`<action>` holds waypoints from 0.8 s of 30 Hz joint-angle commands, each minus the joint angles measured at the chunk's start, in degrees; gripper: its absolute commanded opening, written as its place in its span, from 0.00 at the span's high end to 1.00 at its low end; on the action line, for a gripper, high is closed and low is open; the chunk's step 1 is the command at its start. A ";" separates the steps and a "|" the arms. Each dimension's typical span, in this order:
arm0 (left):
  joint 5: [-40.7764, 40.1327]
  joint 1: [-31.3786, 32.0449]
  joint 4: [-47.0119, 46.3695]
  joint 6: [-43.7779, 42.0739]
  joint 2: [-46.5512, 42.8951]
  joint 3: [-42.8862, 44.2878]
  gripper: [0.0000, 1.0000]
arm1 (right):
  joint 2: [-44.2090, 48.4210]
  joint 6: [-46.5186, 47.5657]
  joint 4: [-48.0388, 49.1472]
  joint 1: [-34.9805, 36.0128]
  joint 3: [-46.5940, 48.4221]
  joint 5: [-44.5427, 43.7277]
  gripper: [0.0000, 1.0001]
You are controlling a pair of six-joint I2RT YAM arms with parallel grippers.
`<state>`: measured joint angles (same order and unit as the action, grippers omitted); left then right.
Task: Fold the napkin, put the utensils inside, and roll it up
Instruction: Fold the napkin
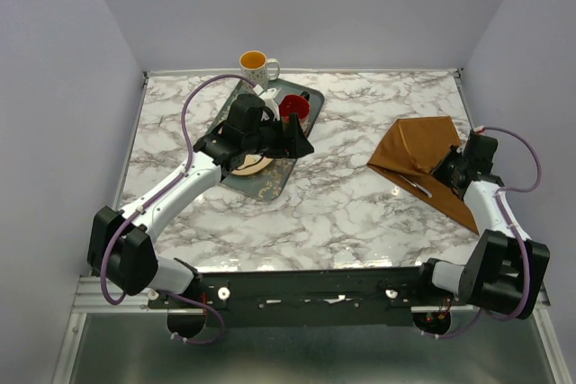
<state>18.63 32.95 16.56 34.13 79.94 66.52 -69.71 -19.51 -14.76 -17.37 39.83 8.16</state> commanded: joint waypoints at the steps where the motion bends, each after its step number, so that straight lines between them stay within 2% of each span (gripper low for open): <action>1: 1.67 -0.34 -0.21 -0.64 0.21 0.10 0.09 | -1.39 0.44 0.26 -0.92 -1.16 -2.98 0.99; 8: 2.11 -0.52 -0.56 -0.38 -0.05 -0.25 0.09 | -2.97 -0.70 0.09 -1.44 -3.09 -4.56 0.98; 15: 2.29 -0.52 -0.74 -0.12 -0.14 -0.69 0.09 | -3.76 -4.04 -0.61 -2.41 -3.97 -4.21 0.92; 24: 2.63 -0.52 -1.09 -0.03 -0.14 -1.13 0.09 | -6.14 -6.68 -0.26 -3.11 -4.68 -4.30 0.90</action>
<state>19.18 32.69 16.40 34.13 79.94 66.46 -75.05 -23.92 -14.70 -19.75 36.47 5.30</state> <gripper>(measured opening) 0.915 0.088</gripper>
